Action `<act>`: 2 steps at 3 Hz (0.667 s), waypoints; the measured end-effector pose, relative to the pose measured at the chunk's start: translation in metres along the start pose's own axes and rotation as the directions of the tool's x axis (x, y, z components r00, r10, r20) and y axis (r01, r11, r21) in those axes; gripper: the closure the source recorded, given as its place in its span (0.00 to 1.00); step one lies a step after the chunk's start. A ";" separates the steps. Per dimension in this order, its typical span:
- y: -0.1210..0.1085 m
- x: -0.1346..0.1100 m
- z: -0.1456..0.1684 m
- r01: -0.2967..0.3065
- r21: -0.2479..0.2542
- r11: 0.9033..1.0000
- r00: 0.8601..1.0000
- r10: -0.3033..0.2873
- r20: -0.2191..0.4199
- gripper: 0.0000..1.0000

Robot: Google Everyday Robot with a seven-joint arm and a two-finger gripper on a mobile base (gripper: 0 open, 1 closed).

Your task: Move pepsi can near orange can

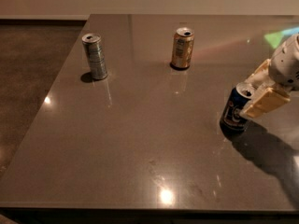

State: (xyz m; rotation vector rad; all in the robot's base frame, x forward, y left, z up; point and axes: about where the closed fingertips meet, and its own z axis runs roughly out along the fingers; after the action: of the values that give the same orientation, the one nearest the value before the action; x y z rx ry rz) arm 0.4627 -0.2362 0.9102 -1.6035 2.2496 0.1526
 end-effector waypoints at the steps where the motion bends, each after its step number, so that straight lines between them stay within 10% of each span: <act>1: 0.000 -0.008 -0.005 0.000 -0.017 1.000 1.000 0.000 0.029 0.62; 2: -0.012 -0.021 -0.006 -0.027 -0.013 1.000 0.999 0.027 0.033 0.87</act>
Offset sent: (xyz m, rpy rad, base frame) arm 0.0344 0.0204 0.0235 0.0497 0.0190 -0.0635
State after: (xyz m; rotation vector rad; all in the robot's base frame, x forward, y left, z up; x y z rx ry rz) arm 0.4787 -0.2231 0.9248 -1.5661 2.2504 0.1988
